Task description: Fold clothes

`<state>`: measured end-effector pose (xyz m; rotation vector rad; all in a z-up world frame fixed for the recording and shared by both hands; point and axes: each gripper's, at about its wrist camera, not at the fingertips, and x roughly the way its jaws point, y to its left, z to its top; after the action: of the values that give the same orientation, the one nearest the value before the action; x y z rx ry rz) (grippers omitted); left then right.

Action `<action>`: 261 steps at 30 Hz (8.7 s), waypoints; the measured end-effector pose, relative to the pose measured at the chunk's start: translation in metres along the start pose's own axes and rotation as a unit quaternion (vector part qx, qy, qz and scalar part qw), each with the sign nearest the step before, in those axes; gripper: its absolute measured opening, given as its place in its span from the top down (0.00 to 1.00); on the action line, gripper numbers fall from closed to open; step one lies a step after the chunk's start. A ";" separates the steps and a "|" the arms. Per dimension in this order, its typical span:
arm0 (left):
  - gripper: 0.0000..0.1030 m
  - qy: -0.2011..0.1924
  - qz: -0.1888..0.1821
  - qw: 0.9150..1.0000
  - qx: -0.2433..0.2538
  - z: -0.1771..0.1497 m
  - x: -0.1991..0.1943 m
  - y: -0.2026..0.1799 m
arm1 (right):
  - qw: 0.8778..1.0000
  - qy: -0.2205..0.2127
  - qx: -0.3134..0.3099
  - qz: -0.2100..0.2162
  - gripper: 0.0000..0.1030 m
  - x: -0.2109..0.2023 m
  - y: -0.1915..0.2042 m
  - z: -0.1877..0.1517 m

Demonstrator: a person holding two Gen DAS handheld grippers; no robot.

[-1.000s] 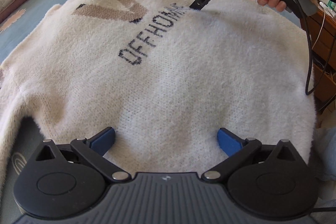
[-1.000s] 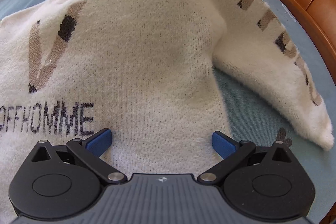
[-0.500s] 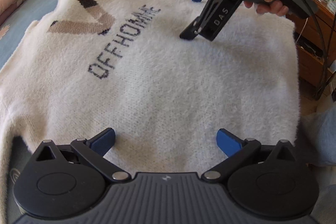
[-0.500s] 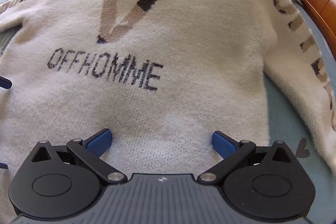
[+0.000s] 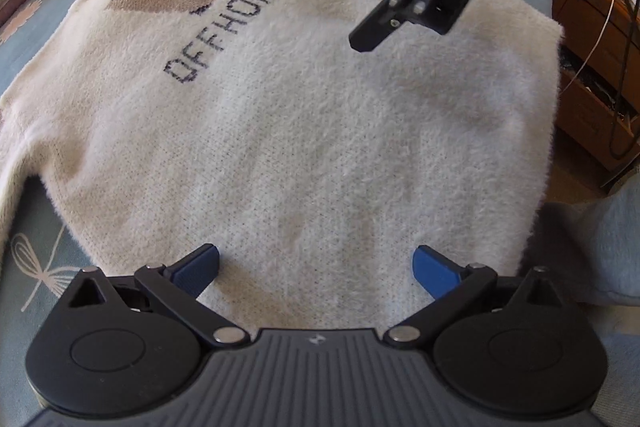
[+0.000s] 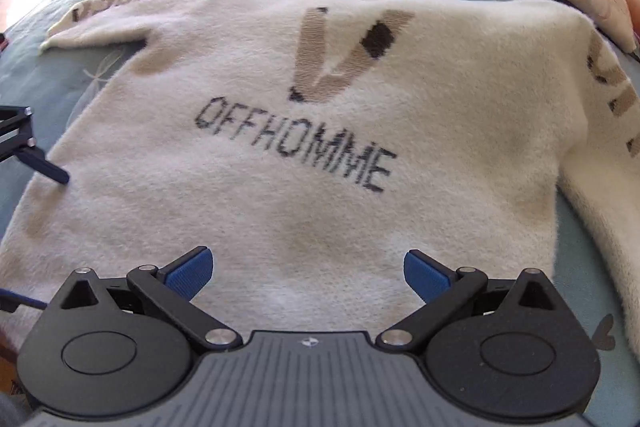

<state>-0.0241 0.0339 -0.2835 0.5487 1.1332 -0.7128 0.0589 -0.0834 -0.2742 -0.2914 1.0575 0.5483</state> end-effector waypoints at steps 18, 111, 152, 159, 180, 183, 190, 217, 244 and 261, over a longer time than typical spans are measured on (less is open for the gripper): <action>0.01 -0.093 0.009 0.989 0.112 0.061 -0.007 -0.034 | 0.993 -0.006 -0.113 -0.011 0.00 -0.032 0.001 -0.066; 0.06 -0.154 0.188 0.796 -0.554 -0.135 -0.068 0.391 | 0.987 0.103 -0.090 0.079 0.00 0.090 0.033 0.198; 0.09 -0.081 0.265 0.718 -0.638 -0.182 -0.061 0.394 | 0.983 0.104 -0.115 0.095 0.00 0.079 0.078 0.199; 0.07 -0.162 0.234 0.830 -0.480 -0.079 -0.063 0.345 | 0.985 0.103 -0.108 0.090 0.00 0.083 0.076 0.193; 0.05 -0.185 0.129 0.920 -0.321 -0.009 -0.032 0.260 | 0.991 0.097 -0.063 0.069 0.00 0.079 0.061 0.174; 0.05 -0.171 0.121 0.946 -0.249 0.011 -0.013 0.228 | 0.991 0.089 -0.068 0.073 0.00 0.072 0.066 0.175; 0.04 -0.087 0.197 0.958 -0.191 0.014 0.016 0.201 | 0.992 0.088 -0.068 0.065 0.00 0.057 0.064 0.162; 0.04 -0.091 0.149 0.963 -0.203 0.147 0.011 0.096 | 0.997 0.052 0.013 0.053 0.00 -0.002 -0.070 0.045; 0.04 -0.089 0.033 0.996 0.002 0.321 0.089 -0.009 | 0.895 -0.001 0.443 -0.061 0.00 -0.083 -0.301 -0.167; 0.04 -0.068 0.038 0.997 0.002 0.330 0.101 -0.017 | 0.862 -0.108 0.495 -0.030 0.17 -0.083 -0.368 -0.161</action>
<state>0.1907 -0.2368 -0.2679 0.5364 0.9786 -0.6767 0.1130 -0.4902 -0.2882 0.6353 0.9792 -0.0708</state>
